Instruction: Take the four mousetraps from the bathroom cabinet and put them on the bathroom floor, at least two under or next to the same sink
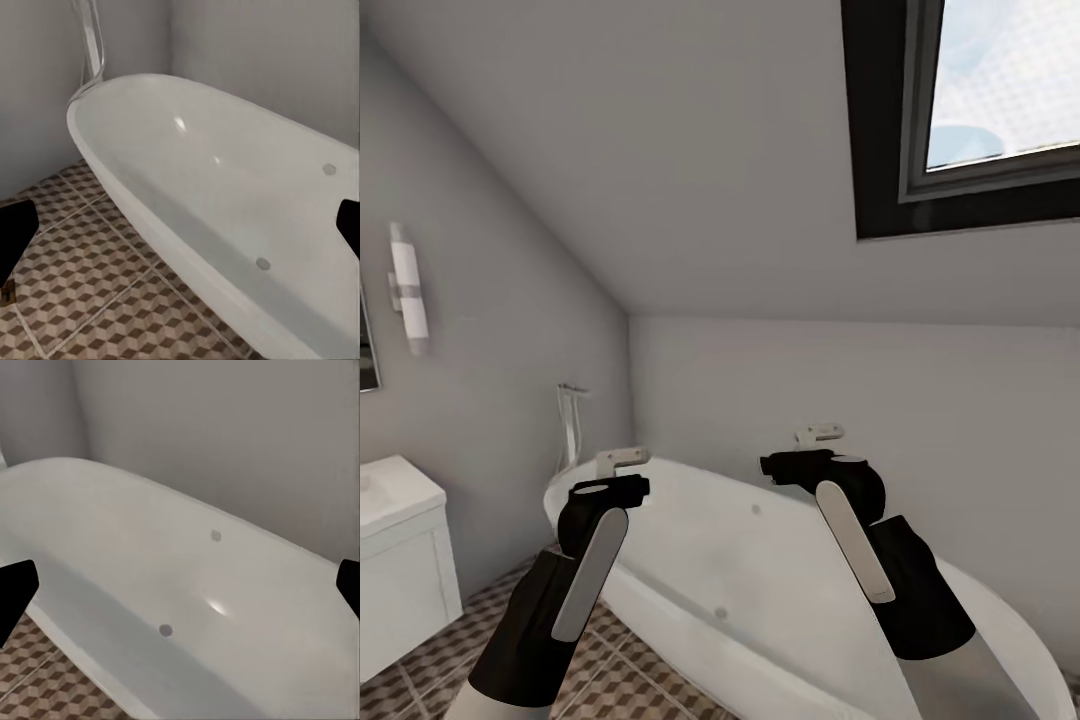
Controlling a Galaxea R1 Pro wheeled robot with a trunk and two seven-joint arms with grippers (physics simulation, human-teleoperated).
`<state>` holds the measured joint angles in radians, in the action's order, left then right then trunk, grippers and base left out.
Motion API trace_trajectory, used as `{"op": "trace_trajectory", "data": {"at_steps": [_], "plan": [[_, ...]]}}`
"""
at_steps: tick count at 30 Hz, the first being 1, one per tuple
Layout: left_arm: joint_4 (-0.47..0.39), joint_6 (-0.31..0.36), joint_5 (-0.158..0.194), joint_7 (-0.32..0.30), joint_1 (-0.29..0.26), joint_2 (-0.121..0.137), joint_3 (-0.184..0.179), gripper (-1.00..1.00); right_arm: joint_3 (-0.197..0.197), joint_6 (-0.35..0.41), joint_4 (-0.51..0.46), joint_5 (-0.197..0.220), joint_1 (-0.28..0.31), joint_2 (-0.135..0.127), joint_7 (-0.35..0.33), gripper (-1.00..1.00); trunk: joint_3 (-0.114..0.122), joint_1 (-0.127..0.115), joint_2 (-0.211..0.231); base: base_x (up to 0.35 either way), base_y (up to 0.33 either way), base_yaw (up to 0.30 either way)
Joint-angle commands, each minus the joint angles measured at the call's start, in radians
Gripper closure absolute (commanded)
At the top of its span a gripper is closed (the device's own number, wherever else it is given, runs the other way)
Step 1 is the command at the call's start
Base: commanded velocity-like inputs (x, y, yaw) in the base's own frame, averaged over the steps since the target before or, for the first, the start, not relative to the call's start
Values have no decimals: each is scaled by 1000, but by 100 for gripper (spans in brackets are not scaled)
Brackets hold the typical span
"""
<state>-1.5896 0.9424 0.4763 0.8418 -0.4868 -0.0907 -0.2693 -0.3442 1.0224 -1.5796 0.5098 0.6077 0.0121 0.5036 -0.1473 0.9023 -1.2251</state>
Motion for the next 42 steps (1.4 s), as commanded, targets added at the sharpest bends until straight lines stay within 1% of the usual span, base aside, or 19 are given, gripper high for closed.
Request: {"op": "trace_trajectory", "data": {"at_steps": [1,14,42], "plan": [[-1,3,10,10,-1,0,-1,-100,-1,2,0,9,1,0,11,-100,2,-4,6,0,0,-273],[-1,3,10,11,-1,0,-1,-100,-1,2,0,9,1,0,10,-100,42,-54,97,0,0,-273],[-1,3,8,11,-1,0,-1,-100,-1,2,0,10,1,0,11,-100,42,-54,97,0,0,-273]]}}
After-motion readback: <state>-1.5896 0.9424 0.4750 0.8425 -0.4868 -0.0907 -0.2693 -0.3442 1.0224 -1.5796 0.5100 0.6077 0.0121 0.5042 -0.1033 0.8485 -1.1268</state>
